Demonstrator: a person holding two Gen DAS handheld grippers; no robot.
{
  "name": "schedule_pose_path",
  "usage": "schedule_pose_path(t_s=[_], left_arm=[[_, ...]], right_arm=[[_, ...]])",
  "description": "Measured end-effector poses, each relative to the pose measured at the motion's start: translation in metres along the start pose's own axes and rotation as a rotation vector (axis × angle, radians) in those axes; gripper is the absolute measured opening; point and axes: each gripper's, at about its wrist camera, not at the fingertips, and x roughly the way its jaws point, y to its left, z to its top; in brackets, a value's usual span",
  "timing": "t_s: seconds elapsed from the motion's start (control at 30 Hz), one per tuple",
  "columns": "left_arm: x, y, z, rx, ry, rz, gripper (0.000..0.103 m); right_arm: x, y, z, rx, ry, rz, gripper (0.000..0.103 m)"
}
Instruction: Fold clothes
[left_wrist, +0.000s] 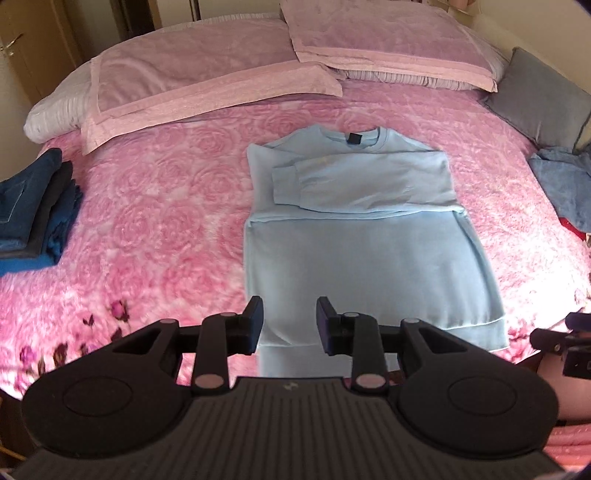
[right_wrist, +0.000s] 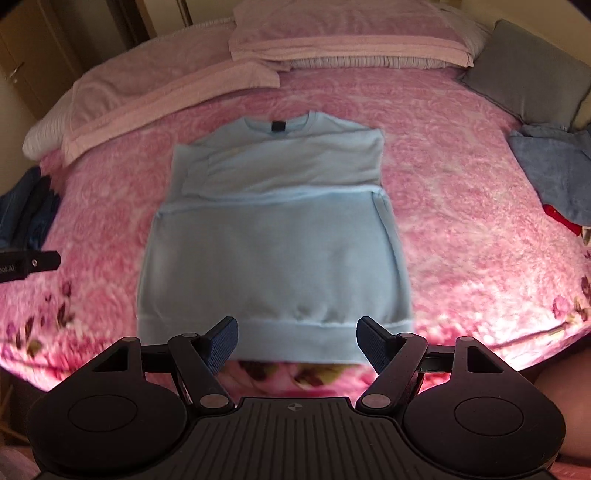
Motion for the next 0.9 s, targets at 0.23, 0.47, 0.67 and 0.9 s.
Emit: schedule_pose_path(t_s=[0.23, 0.47, 0.67, 0.9], left_arm=[[-0.023, -0.041, -0.024, -0.041, -0.021, 0.033, 0.028], [-0.036, -0.073, -0.037, -0.054, -0.043, 0.046, 0.029], [-0.04, -0.084, -0.04, -0.032, -0.048, 0.051, 0.029], [-0.037, -0.073, -0.032, -0.045, -0.047, 0.059, 0.031]], right_arm=[[-0.017, -0.032, -0.012, -0.055, 0.0, 0.025, 0.074], [-0.028, -0.054, -0.03, -0.12, -0.005, 0.045, 0.074], [-0.031, -0.067, -0.035, -0.097, 0.002, 0.047, 0.074], [-0.03, -0.053, -0.027, -0.131, -0.008, 0.053, 0.074]])
